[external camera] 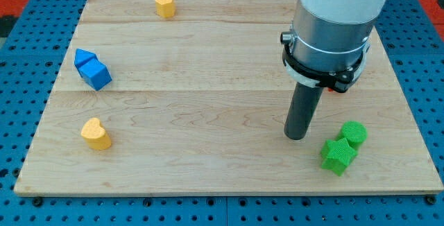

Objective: Move your arm towards the bottom left

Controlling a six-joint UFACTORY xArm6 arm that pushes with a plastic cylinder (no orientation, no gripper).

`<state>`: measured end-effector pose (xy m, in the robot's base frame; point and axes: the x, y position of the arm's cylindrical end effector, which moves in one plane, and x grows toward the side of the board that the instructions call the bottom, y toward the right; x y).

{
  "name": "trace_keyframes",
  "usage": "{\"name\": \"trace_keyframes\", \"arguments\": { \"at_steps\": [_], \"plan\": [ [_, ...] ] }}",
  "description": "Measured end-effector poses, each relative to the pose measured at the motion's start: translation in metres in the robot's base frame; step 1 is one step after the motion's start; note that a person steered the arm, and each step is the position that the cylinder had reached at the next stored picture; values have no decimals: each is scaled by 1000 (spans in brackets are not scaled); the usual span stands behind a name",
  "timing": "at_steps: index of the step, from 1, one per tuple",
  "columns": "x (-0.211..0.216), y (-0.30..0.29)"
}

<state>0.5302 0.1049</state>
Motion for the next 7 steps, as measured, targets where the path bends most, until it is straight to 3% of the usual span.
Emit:
{"name": "trace_keyframes", "arguments": {
  "at_steps": [5,7],
  "plan": [
    [-6,-11],
    [18,-110]
  ]
}}
